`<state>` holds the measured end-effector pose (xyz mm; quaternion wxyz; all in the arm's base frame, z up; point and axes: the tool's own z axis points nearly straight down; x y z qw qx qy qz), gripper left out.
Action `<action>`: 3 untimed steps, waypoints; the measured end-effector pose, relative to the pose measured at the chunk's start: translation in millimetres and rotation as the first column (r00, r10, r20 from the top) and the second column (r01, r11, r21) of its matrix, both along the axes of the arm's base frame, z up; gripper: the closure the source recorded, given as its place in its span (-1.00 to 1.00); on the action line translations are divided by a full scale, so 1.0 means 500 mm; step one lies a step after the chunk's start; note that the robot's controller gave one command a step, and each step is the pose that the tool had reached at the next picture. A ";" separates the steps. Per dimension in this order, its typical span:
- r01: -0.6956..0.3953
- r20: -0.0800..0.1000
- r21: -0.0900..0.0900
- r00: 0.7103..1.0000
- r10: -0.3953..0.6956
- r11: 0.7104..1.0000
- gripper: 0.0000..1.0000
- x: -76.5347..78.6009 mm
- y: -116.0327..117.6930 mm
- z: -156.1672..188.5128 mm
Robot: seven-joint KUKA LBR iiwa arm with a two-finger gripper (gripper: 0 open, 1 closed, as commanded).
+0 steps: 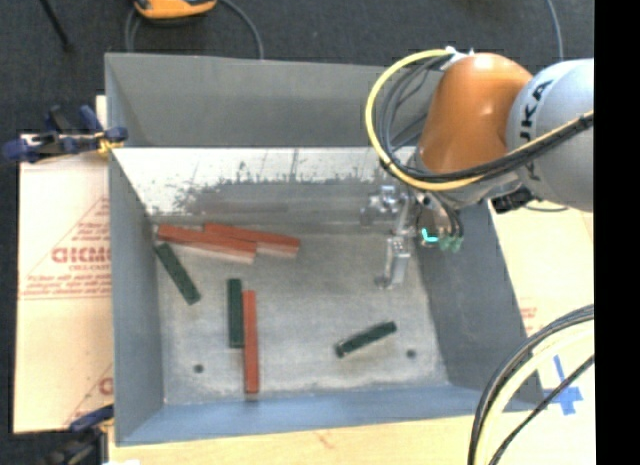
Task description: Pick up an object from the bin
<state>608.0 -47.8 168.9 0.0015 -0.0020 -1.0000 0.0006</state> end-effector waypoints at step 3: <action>-0.096 0.010 -0.002 0.995 0.096 0.995 -1.00 -0.076 -0.001 -0.071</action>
Offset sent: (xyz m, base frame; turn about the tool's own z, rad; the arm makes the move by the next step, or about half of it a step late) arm -0.0928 -0.0008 -0.0900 -0.2136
